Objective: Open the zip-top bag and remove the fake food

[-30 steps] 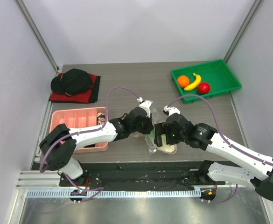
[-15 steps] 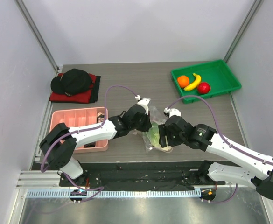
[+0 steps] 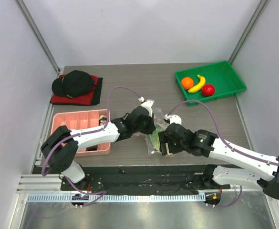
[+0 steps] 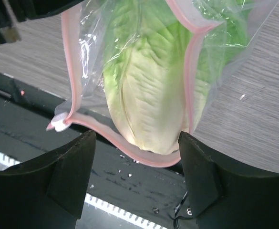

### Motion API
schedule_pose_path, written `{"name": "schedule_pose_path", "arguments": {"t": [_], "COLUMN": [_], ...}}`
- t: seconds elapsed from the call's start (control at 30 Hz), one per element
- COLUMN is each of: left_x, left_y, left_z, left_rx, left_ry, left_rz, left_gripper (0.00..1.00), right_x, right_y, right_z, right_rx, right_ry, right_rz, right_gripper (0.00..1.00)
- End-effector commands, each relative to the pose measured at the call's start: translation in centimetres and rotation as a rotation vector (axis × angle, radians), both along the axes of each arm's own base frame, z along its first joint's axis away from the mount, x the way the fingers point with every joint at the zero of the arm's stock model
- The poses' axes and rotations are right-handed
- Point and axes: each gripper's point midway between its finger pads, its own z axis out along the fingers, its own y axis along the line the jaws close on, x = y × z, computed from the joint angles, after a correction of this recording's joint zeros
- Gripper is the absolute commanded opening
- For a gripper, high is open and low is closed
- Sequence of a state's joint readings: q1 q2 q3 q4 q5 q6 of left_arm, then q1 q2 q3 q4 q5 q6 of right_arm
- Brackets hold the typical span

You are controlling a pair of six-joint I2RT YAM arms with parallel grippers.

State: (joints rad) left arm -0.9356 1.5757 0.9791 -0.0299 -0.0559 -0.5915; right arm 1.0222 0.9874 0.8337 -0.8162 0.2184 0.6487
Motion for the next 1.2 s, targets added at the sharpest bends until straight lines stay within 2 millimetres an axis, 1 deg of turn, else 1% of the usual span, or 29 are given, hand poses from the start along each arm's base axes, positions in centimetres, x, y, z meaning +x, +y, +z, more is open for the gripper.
{"name": "schedule_pose_path", "arguments": {"t": [0.0,0.07,0.1,0.17,0.23,0.27,0.3,0.37,0.4,0.47,0.5,0.53,0.57,0.6,0.63,0.67,0.7,0.73,0.77,0.8,0.87,0.9,0.93,0.97,1.0,1.03,1.07,1.1,1.17], "left_x": [0.6,0.5,0.3,-0.1,0.0,-0.1,-0.2,-0.3,-0.3,-0.4,-0.4,-0.4,-0.5,-0.5,-0.5,-0.6,-0.7,-0.8,-0.8,-0.9,-0.8,-1.1,-1.1,-1.1,-1.2,-1.0,-0.9,-1.0,-1.3], "left_y": [-0.8,-0.8,-0.9,-0.8,-1.1,-1.0,-1.0,-0.9,-0.8,-0.7,-0.7,-0.7,-0.7,-0.6,-0.5,-0.4,-0.3,-0.1,-0.1,-0.1,0.1,-0.1,-0.1,-0.1,0.1,0.0,0.0,0.3,0.1], "left_z": [1.4,1.2,1.1,0.7,1.0,0.9,0.9,0.9,0.9,0.9,0.9,1.0,1.0,1.2,1.2,1.1,1.4,1.3,1.4,1.7,2.1,2.1,2.2,2.1,1.8,1.9,1.8,1.6,1.5], "left_rx": [-0.036,-0.038,-0.045,-0.045,-0.069,-0.068,-0.070,-0.072,-0.072,-0.073,-0.075,-0.077,-0.077,-0.081,-0.079,-0.075,-0.080,-0.075,-0.072,-0.077,-0.066,-0.052,-0.046,-0.031,0.014,0.041,0.068,0.103,0.129], "left_ry": [-0.026,-0.019,-0.008,0.007,0.003,0.007,0.007,0.007,0.007,0.006,0.006,0.004,0.004,-0.001,-0.001,-0.006,-0.013,-0.014,-0.024,-0.040,-0.072,-0.087,-0.098,-0.111,-0.141,-0.161,-0.189,-0.203,-0.232], "left_rz": [-0.009,-0.013,-0.018,-0.020,-0.020,-0.022,-0.023,-0.022,-0.021,-0.021,-0.022,-0.023,-0.023,-0.024,-0.024,-0.029,-0.031,-0.033,-0.039,-0.049,-0.041,-0.059,-0.059,-0.058,-0.047,-0.041,-0.019,-0.016,-0.008], "left_gripper": [0.00,0.00,0.00,0.00,0.00,0.00,0.00,0.00,0.00,0.00,0.00,0.00,0.00,0.00,0.00,0.00,0.00,0.00,0.00,0.00,0.00,0.00,0.00,0.00,0.00,0.00,0.00,0.00,0.00], "right_x": [1.7,2.6,3.2,3.9,4.8,5.2,5.9,6.4,6.8,7.7,8.1,8.4,8.6,8.8,9.0,9.0,9.1,9.1,9.0,8.9,8.3,8.1,8.0,7.3,7.4,7.1,6.2,6.2,5.4], "right_y": [-0.1,0.0,0.5,1.1,1.8,1.7,1.5,1.3,1.3,0.6,0.9,0.4,0.4,0.6,0.5,0.6,0.6,0.7,0.8,0.9,1.7,2.0,2.5,2.8,3.5,3.8,3.5,4.0,3.7], "right_z": [-0.5,-1.0,-0.9,-1.4,-1.1,-1.6,-1.4,-1.8,-1.7,-2.0,-2.0,-2.2,-2.2,-2.2,-2.1,-2.0,-1.9,-1.7,-1.7,-1.6,-0.7,-0.2,1.3,1.7,3.6,4.5,4.7,6.5,7.5], "right_rx": [-0.047,-0.081,-0.069,-0.079,-0.076,-0.102,-0.117,-0.144,-0.145,-0.179,-0.171,-0.191,-0.192,-0.184,-0.185,-0.187,-0.185,-0.183,-0.176,-0.168,-0.109,-0.085,-0.033,-0.019,0.026,0.040,0.025,0.064,0.078], "right_ry": [-0.060,-0.085,-0.101,-0.113,-0.142,-0.144,-0.177,-0.199,-0.219,-0.265,-0.284,-0.306,-0.318,-0.329,-0.339,-0.344,-0.348,-0.350,-0.345,-0.338,-0.316,-0.305,-0.307,-0.276,-0.273,-0.258,-0.216,-0.217,-0.171], "right_rz": [-0.057,-0.075,-0.083,-0.090,-0.104,-0.112,-0.138,-0.148,-0.160,-0.187,-0.198,-0.210,-0.214,-0.217,-0.219,-0.209,-0.209,-0.204,-0.197,-0.189,-0.170,-0.165,-0.164,-0.142,-0.138,-0.131,-0.109,-0.105,-0.083], "right_gripper": [0.79,0.82,0.83,0.84,0.83,0.82,0.82,0.81,0.79,0.74,0.69,0.61,0.44,0.35,0.30,0.22,0.16,0.12,0.06,0.03,0.01,0.01,0.01,0.01,0.01,0.01,0.01,0.01,0.01]}}
